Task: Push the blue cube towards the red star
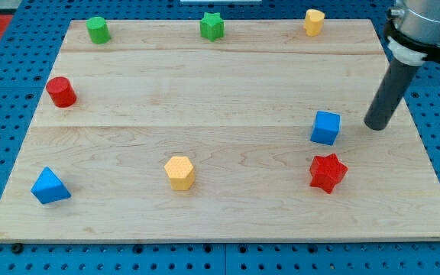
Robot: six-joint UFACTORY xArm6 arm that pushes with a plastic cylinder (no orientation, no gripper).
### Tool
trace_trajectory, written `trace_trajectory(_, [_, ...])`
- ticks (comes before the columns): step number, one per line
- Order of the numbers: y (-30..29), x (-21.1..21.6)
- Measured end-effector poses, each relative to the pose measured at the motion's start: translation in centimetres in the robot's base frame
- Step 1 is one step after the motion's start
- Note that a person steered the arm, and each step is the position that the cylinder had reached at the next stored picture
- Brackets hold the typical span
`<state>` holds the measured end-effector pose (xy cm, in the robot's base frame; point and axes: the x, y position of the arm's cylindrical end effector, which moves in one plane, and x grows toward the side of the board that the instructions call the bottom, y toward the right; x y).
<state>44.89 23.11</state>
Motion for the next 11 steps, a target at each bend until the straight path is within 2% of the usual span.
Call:
trace_trajectory(2, [-0.5,-0.8])
trace_trajectory(5, [-4.9,-0.8])
trace_trajectory(7, [-4.8,-0.9])
trace_trajectory(8, [-3.8,-2.6])
trace_trajectory(10, [-7.0,-3.7])
trace_trajectory(11, [-7.1,-2.0])
